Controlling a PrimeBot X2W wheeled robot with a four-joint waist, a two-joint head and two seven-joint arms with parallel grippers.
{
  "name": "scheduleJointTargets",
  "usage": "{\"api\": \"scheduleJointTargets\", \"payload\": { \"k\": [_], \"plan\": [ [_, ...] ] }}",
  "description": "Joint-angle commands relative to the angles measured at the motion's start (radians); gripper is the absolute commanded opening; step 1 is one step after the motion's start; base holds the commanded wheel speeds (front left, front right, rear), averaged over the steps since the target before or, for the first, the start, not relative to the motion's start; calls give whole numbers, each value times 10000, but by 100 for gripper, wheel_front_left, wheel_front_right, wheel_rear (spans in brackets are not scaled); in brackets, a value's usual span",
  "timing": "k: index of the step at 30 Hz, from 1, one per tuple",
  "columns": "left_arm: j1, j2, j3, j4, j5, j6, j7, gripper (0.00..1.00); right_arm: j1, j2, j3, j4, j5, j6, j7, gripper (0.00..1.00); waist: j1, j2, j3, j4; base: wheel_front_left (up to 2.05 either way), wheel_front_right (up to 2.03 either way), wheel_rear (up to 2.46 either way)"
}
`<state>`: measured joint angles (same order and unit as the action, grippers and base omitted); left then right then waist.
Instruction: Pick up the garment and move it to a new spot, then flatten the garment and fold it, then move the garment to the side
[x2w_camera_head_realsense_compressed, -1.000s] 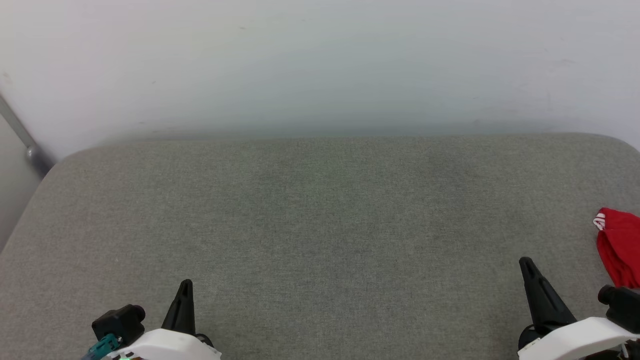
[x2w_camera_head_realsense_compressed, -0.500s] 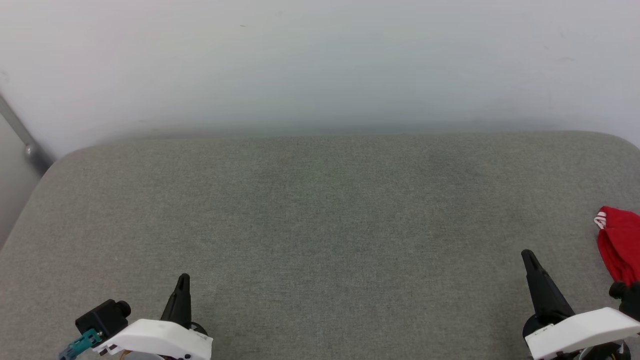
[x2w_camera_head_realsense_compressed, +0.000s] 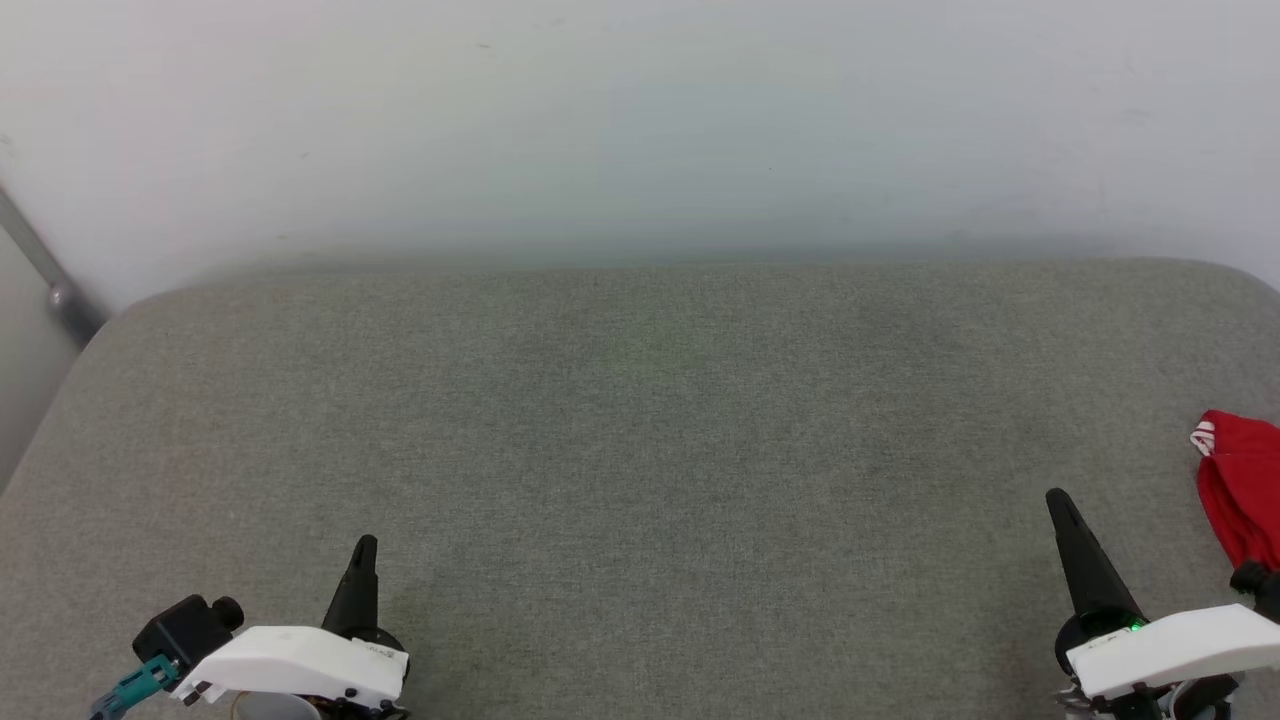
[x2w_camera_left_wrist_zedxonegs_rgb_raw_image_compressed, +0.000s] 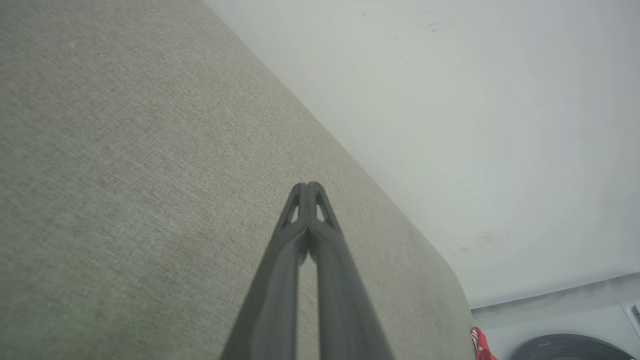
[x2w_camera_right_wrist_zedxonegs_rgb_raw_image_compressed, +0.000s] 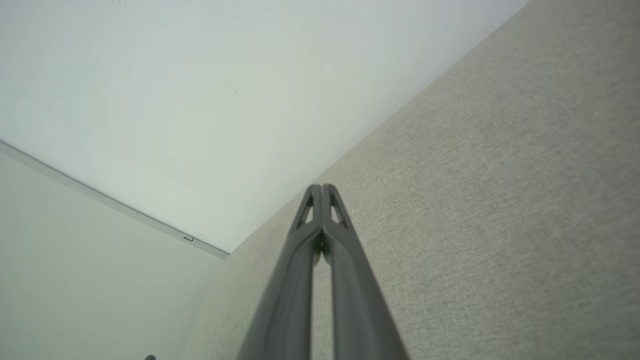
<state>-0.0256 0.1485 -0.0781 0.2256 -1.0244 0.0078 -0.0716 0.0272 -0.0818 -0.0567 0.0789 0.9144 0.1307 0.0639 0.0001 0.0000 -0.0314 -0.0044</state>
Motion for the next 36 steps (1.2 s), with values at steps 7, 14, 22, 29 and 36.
{"api": "scheduleJointTargets", "payload": {
  "k": [7, 14, 22, 29, 36],
  "plan": [
    [-340, -114, 318, -52, -827, -226, 252, 0, -420, 46, -99, 152, 1020, 1, 82, 0, -1, 0, 32, 5, 0, 0, 0],
    [-409, -222, 525, -22, -1472, -379, 457, 0, -547, 79, -156, 347, 1784, 1, 142, 0, -1, 0, 62, 8, 0, 0, 0],
    [-494, -340, 748, 10, -2159, -539, 682, 0, -695, 112, -217, 553, 2603, 1, 186, 0, -1, 0, 97, 13, 0, 0, 0],
    [-549, -440, 928, 40, -2723, -674, 855, 0, -808, 139, -265, 717, 3269, 1, 231, 0, -1, 0, 127, 17, 0, 0, 0],
    [-606, -528, 1100, 66, -3252, -805, 1038, 0, -910, 167, -312, 878, 3896, 1, 272, 0, -1, 0, 158, 20, 0, 0, 0]
  ]
}}
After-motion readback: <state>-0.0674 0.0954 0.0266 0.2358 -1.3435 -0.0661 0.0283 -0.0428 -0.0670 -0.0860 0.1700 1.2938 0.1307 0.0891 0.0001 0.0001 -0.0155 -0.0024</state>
